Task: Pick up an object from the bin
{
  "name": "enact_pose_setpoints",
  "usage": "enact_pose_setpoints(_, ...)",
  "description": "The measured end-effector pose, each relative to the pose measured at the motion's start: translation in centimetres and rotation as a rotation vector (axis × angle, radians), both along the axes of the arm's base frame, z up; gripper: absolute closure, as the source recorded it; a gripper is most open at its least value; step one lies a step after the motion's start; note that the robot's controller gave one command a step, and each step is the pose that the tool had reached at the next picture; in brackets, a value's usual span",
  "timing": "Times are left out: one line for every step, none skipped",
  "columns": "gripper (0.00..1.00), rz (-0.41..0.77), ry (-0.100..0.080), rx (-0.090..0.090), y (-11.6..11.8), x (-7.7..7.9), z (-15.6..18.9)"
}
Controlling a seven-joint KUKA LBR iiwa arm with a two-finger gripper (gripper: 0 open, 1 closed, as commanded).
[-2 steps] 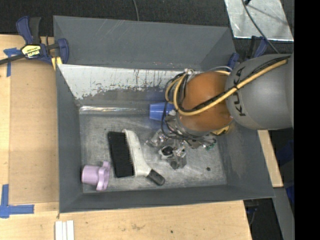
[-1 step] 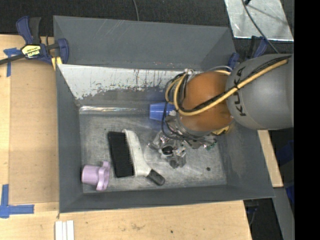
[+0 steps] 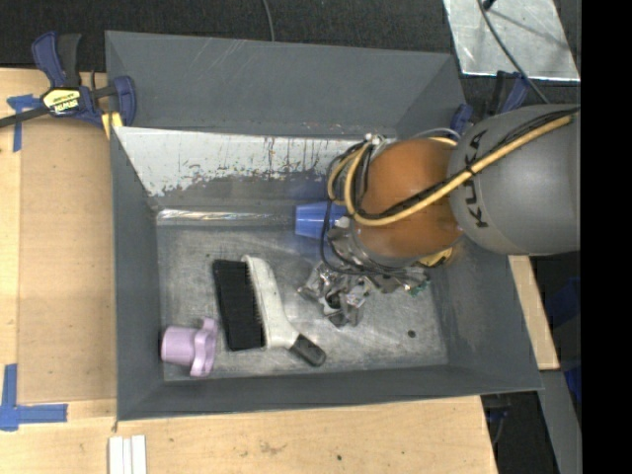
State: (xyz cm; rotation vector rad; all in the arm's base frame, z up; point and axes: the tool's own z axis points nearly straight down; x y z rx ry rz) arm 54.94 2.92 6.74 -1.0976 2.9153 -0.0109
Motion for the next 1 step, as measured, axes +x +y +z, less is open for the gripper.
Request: enact_pose_setpoints(1.0,-0.004,0.004,0.0,0.02,0.08,0.44)
